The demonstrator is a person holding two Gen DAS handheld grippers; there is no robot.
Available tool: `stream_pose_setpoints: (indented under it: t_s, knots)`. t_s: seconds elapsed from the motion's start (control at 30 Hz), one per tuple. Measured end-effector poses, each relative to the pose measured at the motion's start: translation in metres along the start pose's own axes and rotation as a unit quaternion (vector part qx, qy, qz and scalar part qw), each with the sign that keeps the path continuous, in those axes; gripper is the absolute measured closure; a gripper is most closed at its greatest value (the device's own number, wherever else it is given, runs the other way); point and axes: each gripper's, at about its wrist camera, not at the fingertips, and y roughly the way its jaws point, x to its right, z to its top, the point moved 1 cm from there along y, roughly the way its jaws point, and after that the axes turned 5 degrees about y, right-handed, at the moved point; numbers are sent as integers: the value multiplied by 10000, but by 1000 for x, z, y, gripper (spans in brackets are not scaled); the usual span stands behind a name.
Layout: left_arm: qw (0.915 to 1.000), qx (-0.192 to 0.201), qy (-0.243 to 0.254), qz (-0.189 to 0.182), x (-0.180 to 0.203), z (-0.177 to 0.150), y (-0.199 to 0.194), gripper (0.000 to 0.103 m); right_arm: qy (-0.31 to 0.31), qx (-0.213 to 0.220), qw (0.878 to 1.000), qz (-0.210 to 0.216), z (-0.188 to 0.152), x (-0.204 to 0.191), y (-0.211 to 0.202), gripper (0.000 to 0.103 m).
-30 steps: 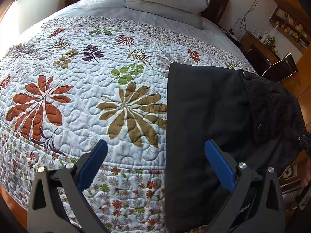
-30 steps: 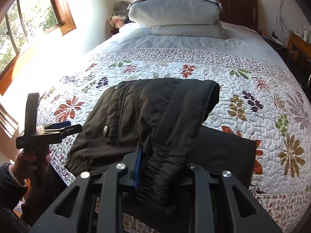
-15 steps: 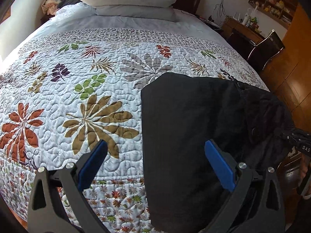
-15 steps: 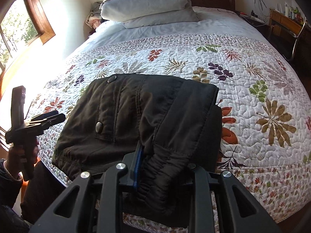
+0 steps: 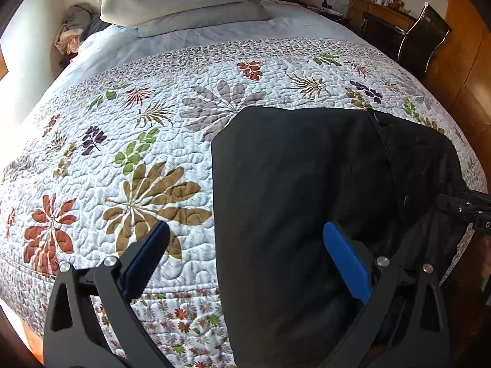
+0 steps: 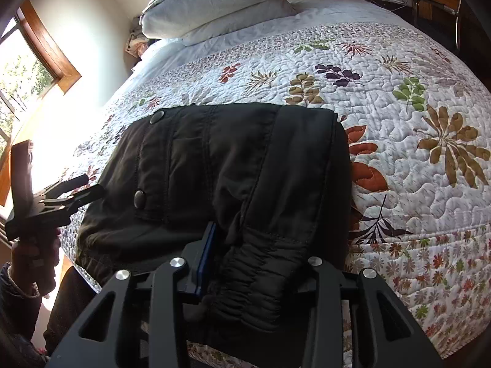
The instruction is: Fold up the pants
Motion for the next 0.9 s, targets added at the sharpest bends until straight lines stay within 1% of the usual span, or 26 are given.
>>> stream_pose_setpoints:
  t_s: [0.03, 0.07, 0.13, 0.3, 0.37, 0.43, 0.47, 0.53, 0.6, 0.67, 0.73, 0.83, 0.9]
  knots:
    - [9999, 0, 93, 107, 2, 2, -2, 3, 13, 11, 10000, 2, 0, 1, 0, 60]
    - [9997, 11, 170, 180, 4, 4, -4, 3, 15, 14, 10000, -16, -1, 0, 0, 60]
    - [9993, 75, 257, 246, 7, 7, -10, 3, -48, 58, 9999, -74, -1, -2, -5, 57]
    - [9991, 227, 276, 225, 10, 10, -23, 3, -157, 343, 9985, -386, 3, -9, -30, 53]
    - [9992, 245, 261, 200, 10, 11, -25, 3, -214, 505, 9980, -311, 8, -16, -42, 52]
    - [9991, 281, 245, 196, 10, 11, -27, 3, -383, 583, 9970, -338, 13, -28, -48, 47]
    - [9991, 281, 242, 191, 9, 11, -28, 3, -486, 623, 9963, -343, 15, -33, -48, 47]
    - [9992, 248, 247, 212, 8, 9, -27, 3, -690, 733, 9939, -446, 18, -45, -47, 47]
    - [9991, 190, 242, 278, 5, 6, -26, 3, -817, 862, 9904, -714, 21, -53, -46, 47]
    - [9994, 127, 156, 289, -3, 2, -23, 3, -834, 1015, 9895, -600, 22, -57, -49, 47]
    - [9996, 16, -15, 287, -14, -2, -19, 3, -812, 1109, 9888, -588, 23, -59, -54, 47]
    - [9994, -81, -217, 256, -26, -9, -13, 3, -799, 1213, 9873, -637, 25, -60, -61, 48]
    - [9991, -161, -315, 238, -31, -13, -7, 3, -869, 1228, 9850, -842, 25, -60, -66, 48]
